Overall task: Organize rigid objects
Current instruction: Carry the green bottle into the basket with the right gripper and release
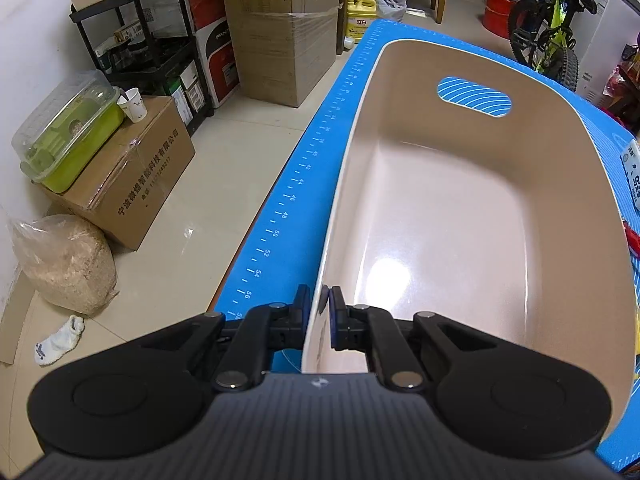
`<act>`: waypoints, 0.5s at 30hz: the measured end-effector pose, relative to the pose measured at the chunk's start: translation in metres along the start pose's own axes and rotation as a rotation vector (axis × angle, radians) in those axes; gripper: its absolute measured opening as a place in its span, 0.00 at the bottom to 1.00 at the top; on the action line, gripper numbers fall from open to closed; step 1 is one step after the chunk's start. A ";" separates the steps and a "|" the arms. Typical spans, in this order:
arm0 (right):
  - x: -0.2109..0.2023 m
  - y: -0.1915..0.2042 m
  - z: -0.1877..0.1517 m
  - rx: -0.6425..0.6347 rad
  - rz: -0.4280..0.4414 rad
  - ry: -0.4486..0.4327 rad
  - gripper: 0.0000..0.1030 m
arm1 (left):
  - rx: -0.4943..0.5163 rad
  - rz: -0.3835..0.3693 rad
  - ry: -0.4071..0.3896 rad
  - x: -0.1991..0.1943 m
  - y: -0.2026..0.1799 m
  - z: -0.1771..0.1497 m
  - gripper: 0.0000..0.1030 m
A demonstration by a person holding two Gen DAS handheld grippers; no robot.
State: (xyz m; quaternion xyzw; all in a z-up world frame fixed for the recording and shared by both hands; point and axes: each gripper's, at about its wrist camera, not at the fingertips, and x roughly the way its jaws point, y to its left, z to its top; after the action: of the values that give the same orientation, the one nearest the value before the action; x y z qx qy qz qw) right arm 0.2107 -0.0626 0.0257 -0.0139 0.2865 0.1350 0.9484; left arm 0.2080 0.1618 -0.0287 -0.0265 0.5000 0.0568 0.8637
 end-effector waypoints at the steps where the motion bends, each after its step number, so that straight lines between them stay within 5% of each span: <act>1: 0.004 0.007 0.002 -0.014 0.008 0.009 0.33 | 0.001 -0.001 -0.001 0.000 0.000 0.000 0.11; 15: 0.086 0.087 -0.028 -0.221 0.045 0.322 0.32 | 0.008 -0.003 -0.002 0.001 0.000 0.000 0.10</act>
State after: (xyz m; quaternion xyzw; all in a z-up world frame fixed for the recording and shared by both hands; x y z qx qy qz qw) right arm 0.2411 0.0400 -0.0407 -0.1328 0.4183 0.1827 0.8798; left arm 0.2086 0.1620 -0.0300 -0.0239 0.4992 0.0534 0.8645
